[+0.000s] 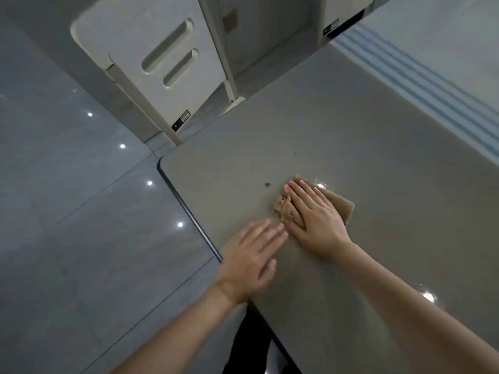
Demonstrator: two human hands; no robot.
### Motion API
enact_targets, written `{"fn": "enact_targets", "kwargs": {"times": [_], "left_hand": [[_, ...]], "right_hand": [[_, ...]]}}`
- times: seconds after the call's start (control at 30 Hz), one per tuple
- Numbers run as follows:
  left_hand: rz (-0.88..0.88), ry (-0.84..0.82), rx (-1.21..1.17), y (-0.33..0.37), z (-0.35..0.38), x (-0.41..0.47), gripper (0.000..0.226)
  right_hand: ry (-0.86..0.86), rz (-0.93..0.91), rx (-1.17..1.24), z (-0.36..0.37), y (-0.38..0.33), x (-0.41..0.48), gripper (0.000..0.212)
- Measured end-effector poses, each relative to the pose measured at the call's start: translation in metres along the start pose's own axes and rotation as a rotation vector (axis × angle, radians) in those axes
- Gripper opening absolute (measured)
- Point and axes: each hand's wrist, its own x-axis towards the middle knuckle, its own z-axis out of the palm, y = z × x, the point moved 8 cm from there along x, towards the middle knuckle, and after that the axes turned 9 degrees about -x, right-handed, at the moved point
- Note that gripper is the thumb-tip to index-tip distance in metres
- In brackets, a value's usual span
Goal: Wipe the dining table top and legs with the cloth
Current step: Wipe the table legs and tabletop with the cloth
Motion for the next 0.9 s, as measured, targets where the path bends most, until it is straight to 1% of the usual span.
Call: {"fn": "enact_targets", "kwargs": {"times": [0.07, 0.1, 0.2, 0.27, 0.33, 0.4, 0.43, 0.47, 0.5, 0.57, 0.63, 0.7, 0.73, 0.77, 0.8, 0.83, 0.87, 0.9], "left_hand": [[-0.107, 0.079, 0.078, -0.066, -0.040, 0.021, 0.057], [-0.170, 0.101, 0.114, -0.096, -0.056, 0.032, 0.058], [-0.325, 0.090, 0.167, -0.167, -0.080, 0.061, 0.060], [-0.349, 0.074, 0.182, -0.186, -0.076, 0.068, 0.062], [-0.342, 0.085, 0.185, -0.192, -0.072, 0.069, 0.062], [-0.327, 0.102, 0.180, -0.193, -0.071, 0.069, 0.062], [-0.328, 0.112, 0.180, -0.193, -0.073, 0.069, 0.062], [-0.330, 0.119, 0.183, -0.193, -0.074, 0.069, 0.063], [-0.330, 0.121, 0.185, -0.192, -0.075, 0.070, 0.063], [-0.333, 0.099, 0.178, -0.191, -0.074, 0.070, 0.063], [-0.341, 0.093, 0.171, -0.192, -0.076, 0.070, 0.064], [-0.355, 0.087, 0.166, -0.191, -0.077, 0.070, 0.064], [-0.360, 0.081, 0.162, -0.191, -0.077, 0.071, 0.064], [-0.361, 0.075, 0.159, -0.190, -0.078, 0.071, 0.064], [-0.361, 0.073, 0.156, -0.190, -0.077, 0.071, 0.064], [-0.363, 0.073, 0.153, -0.190, -0.077, 0.072, 0.064], [-0.365, 0.075, 0.149, -0.190, -0.077, 0.072, 0.064], [-0.364, 0.079, 0.146, -0.190, -0.077, 0.071, 0.064]], "right_hand": [[0.047, 0.057, 0.011, -0.001, 0.009, 0.002, 0.068], [0.072, 0.139, 0.017, -0.002, 0.020, 0.002, 0.068], [0.188, 0.561, 0.030, -0.010, 0.079, 0.004, 0.071], [0.228, 0.749, 0.028, -0.015, 0.120, 0.018, 0.077], [0.219, 0.858, 0.004, -0.022, 0.163, 0.048, 0.081], [0.161, 0.966, 0.017, -0.029, 0.198, 0.079, 0.077], [0.121, 0.988, 0.030, -0.031, 0.204, 0.096, 0.073], [0.092, 0.973, 0.025, -0.029, 0.200, 0.112, 0.070], [0.076, 0.919, 0.013, -0.029, 0.185, 0.128, 0.067], [0.080, 0.714, 0.009, -0.024, 0.125, 0.141, 0.067], [0.041, 0.411, -0.006, -0.009, 0.035, 0.120, 0.068], [-0.038, 0.071, -0.005, 0.005, -0.050, 0.062, 0.063], [-0.087, -0.100, -0.019, 0.010, -0.077, 0.028, 0.062], [-0.141, -0.260, -0.041, 0.014, -0.091, -0.004, 0.062], [-0.189, -0.396, -0.058, 0.018, -0.089, -0.026, 0.064], [-0.203, -0.466, -0.058, 0.017, -0.073, -0.035, 0.067], [-0.194, -0.449, -0.042, 0.013, -0.046, -0.031, 0.071], [-0.170, -0.363, -0.013, 0.008, -0.012, -0.017, 0.072]]}}
